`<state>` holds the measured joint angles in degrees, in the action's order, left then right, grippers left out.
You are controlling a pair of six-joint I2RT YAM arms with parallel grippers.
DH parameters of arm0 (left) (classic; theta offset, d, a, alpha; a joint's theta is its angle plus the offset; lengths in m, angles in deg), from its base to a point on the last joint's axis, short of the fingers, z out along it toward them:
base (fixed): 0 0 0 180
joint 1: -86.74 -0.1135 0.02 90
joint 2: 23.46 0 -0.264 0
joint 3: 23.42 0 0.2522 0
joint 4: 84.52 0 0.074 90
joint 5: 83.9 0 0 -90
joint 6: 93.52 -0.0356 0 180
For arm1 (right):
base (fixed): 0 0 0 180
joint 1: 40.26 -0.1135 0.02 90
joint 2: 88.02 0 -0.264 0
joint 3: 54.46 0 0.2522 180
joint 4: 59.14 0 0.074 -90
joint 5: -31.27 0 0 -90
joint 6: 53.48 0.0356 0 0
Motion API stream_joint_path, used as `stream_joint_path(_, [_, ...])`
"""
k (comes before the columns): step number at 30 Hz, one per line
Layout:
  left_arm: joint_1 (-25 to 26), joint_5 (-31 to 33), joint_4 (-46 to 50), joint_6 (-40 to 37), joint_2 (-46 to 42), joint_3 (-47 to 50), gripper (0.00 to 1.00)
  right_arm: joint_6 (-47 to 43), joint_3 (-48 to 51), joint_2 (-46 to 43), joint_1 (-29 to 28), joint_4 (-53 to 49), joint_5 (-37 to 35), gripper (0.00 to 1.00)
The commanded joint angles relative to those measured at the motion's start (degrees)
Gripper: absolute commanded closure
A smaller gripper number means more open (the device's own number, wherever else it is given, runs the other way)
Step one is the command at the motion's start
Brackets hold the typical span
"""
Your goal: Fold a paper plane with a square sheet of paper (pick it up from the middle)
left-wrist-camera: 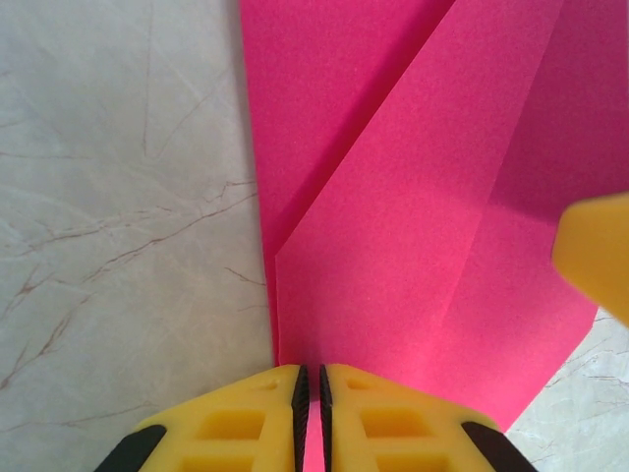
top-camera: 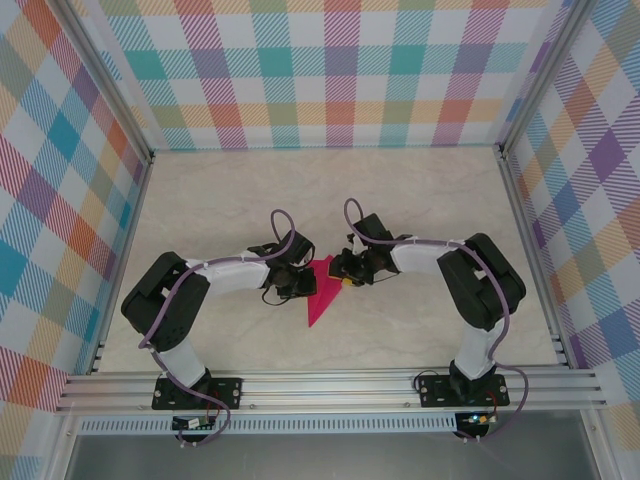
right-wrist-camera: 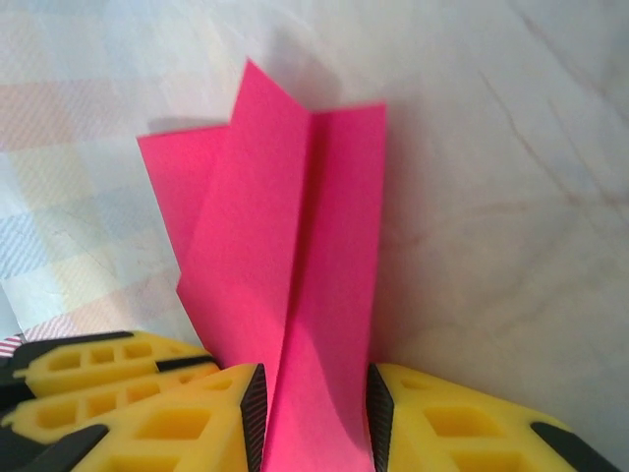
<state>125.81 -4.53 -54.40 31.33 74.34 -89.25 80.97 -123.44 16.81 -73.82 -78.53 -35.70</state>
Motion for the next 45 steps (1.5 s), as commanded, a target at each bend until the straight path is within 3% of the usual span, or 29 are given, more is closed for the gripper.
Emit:
stream_joint_path(1, [-0.6, -0.7, 0.9, -1.0, 1.8, 0.5, 0.85, -2.2, -1.8, 1.7, 1.2, 0.3, 1.0, 0.65])
stream_joint_path(21, [-0.6, -1.5, 0.0, -0.3, 2.2, 0.7, 0.86, 2.0, 9.5, -4.2, 0.6, 10.0, 10.8, 0.66])
stream_joint_path(36, [-0.7, -2.4, -2.6, 1.1, 1.4, 1.3, 0.86, 10.9, 12.1, -3.6, -0.9, 18.8, 8.6, 0.64])
stream_joint_path(45, [-0.7, -1.8, -3.0, 1.8, 0.3, 2.2, 0.86, 11.8, 11.0, -2.0, -1.7, 21.2, 7.9, 0.68])
